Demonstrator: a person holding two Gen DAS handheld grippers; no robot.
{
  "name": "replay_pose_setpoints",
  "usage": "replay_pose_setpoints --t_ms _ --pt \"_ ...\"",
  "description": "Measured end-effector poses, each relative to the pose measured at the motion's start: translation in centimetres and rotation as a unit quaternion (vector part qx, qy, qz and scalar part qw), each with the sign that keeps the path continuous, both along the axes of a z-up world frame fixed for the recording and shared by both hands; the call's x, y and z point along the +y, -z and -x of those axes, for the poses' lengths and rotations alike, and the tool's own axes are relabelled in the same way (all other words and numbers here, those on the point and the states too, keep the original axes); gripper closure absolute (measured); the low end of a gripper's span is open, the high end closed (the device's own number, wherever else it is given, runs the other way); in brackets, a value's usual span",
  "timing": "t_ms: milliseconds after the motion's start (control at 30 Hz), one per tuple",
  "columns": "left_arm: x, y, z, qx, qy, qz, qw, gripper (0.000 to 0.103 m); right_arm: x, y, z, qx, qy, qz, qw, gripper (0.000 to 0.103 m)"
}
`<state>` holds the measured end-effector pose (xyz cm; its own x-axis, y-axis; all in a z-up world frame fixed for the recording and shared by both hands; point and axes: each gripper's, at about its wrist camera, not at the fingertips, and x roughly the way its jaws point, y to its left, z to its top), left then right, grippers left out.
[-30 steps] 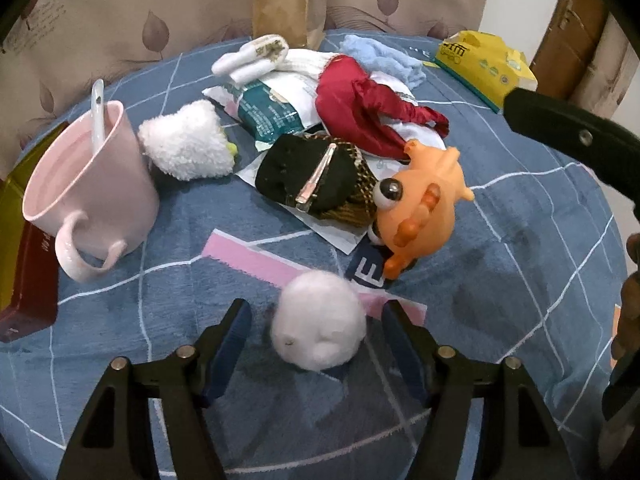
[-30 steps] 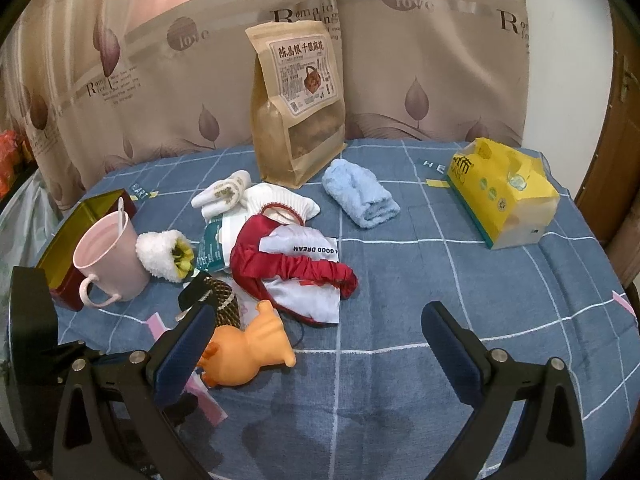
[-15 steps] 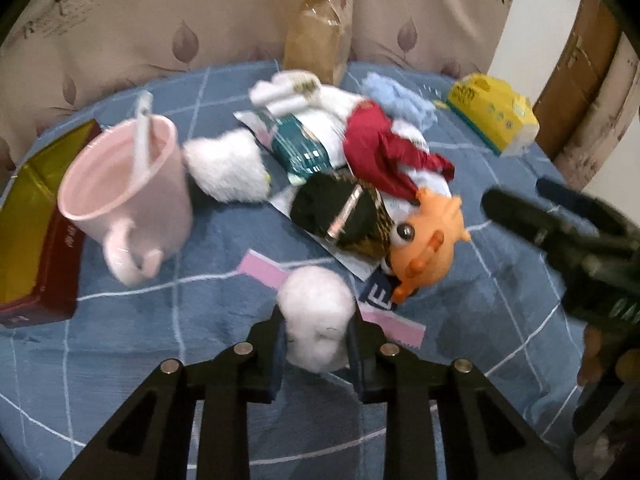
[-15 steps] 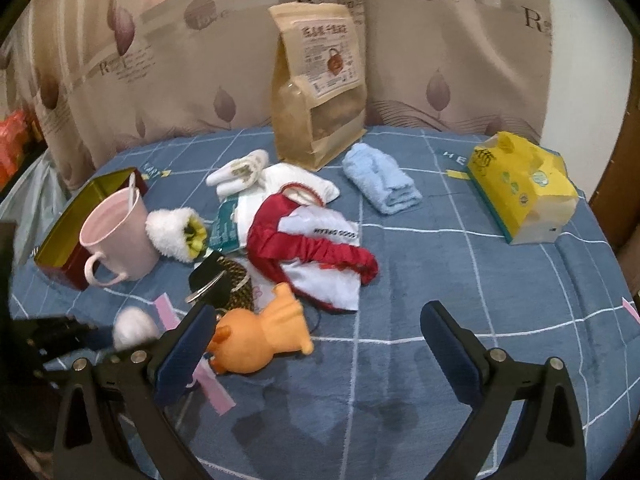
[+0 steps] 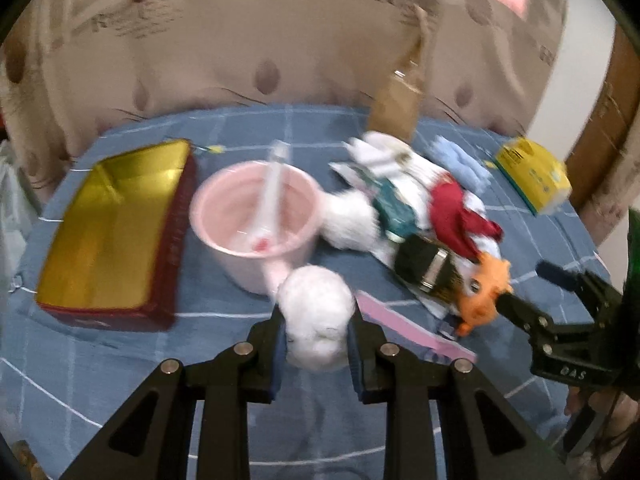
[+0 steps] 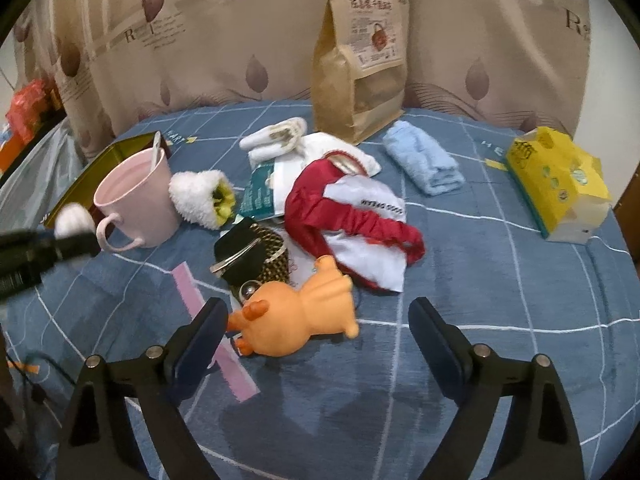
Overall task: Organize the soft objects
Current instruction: 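Drop the ball into the gold tray with left while right grasps the orange toy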
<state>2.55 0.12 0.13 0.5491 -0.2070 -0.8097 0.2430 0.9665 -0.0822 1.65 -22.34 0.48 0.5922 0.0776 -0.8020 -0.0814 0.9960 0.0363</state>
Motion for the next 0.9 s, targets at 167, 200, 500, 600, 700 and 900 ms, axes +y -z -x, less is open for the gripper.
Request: replay_pose_setpoints --t_ms 167,200,500,600,700,900 --pt "3.9 -1.0 -1.3 -0.018 -0.038 -0.012 0.999 0.077 0.0 1.0 -0.4 0.012 -0.004 -0.018 1.0 0.013" --pt "4.6 -1.2 -1.5 -0.021 -0.044 -0.014 0.9987 0.077 0.1 1.1 -0.4 0.014 -0.004 -0.022 1.0 0.013" --pt "11.3 -1.8 -5.1 -0.037 -0.112 -0.04 0.9921 0.077 1.1 1.9 -0.6 0.018 -0.014 -0.021 1.0 0.01" --pt "12.9 -1.6 -6.7 -0.042 -0.124 -0.057 0.9897 0.077 1.1 2.2 -0.9 0.025 -0.009 -0.021 0.999 0.01" --pt "14.1 -1.3 -7.9 -0.04 -0.125 -0.064 0.9893 0.077 1.2 2.3 -1.2 0.026 -0.006 -0.015 1.0 0.01" --pt "15.4 0.3 -11.3 -0.011 -0.119 -0.063 0.9908 0.077 1.5 3.0 -2.1 0.034 -0.001 -0.008 0.999 0.01"
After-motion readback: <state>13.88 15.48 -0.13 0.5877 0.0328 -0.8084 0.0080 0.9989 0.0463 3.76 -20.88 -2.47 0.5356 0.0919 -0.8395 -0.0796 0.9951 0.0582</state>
